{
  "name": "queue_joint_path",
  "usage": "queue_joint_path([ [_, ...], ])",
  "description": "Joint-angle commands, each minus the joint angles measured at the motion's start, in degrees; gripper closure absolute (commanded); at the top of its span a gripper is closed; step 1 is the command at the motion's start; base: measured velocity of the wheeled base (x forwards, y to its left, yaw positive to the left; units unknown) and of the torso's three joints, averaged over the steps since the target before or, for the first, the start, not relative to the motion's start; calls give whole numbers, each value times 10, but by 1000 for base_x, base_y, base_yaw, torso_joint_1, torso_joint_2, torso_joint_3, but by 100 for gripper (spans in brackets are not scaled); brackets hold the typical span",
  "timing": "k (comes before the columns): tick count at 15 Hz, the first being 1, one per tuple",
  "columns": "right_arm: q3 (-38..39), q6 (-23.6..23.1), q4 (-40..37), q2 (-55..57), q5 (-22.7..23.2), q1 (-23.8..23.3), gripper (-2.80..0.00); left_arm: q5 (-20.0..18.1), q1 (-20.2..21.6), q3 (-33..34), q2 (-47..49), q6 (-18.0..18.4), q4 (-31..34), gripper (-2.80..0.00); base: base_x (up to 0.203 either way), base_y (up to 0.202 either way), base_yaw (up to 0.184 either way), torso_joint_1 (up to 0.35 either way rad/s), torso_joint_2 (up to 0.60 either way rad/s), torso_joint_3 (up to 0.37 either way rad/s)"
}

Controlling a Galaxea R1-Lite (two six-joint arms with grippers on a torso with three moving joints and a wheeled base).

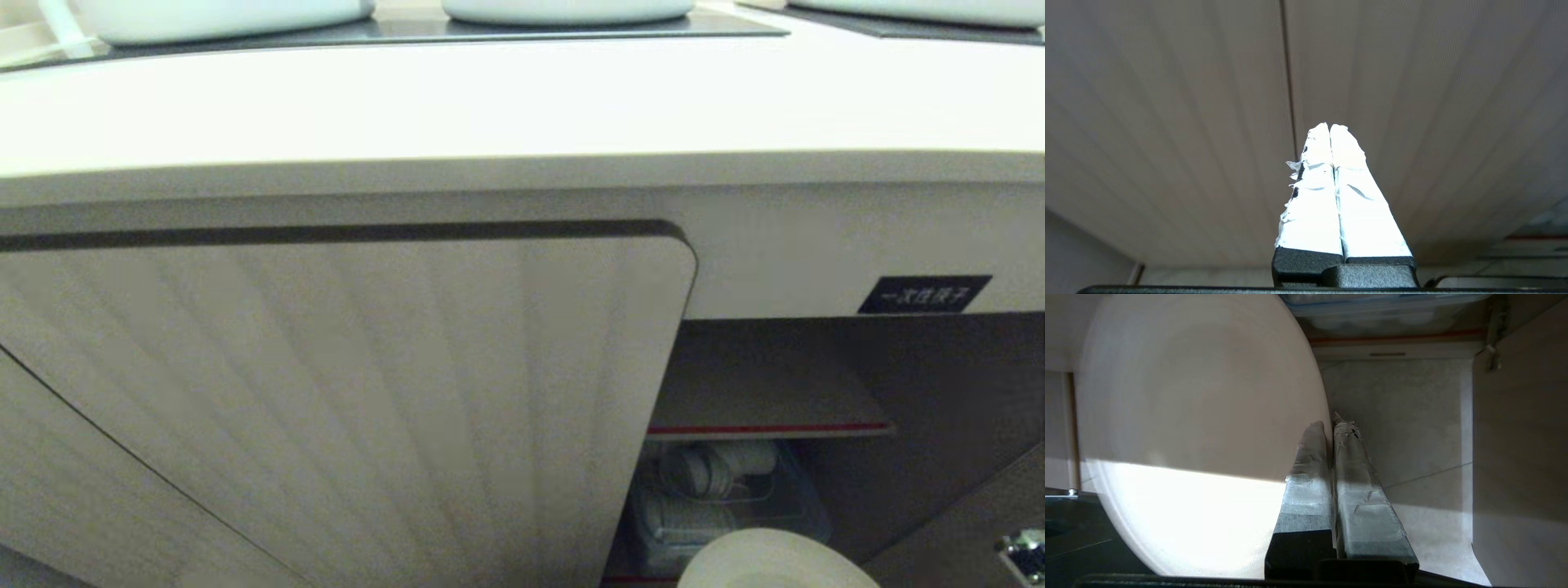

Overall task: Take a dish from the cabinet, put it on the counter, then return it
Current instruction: Place it on the table

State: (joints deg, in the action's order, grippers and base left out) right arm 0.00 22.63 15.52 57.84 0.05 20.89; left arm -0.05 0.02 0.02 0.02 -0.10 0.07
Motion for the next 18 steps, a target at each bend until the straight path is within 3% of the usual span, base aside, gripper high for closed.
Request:
queue_joint_path([
  [1, 0, 1, 1, 1, 0, 0, 0, 0, 0, 0, 0, 0, -1, 0, 0, 0, 0, 205, -587, -294],
  [18, 0, 1, 10, 1, 27, 0, 0, 0, 0, 0, 0, 0, -1, 0, 0, 0, 0, 200, -490, -286],
])
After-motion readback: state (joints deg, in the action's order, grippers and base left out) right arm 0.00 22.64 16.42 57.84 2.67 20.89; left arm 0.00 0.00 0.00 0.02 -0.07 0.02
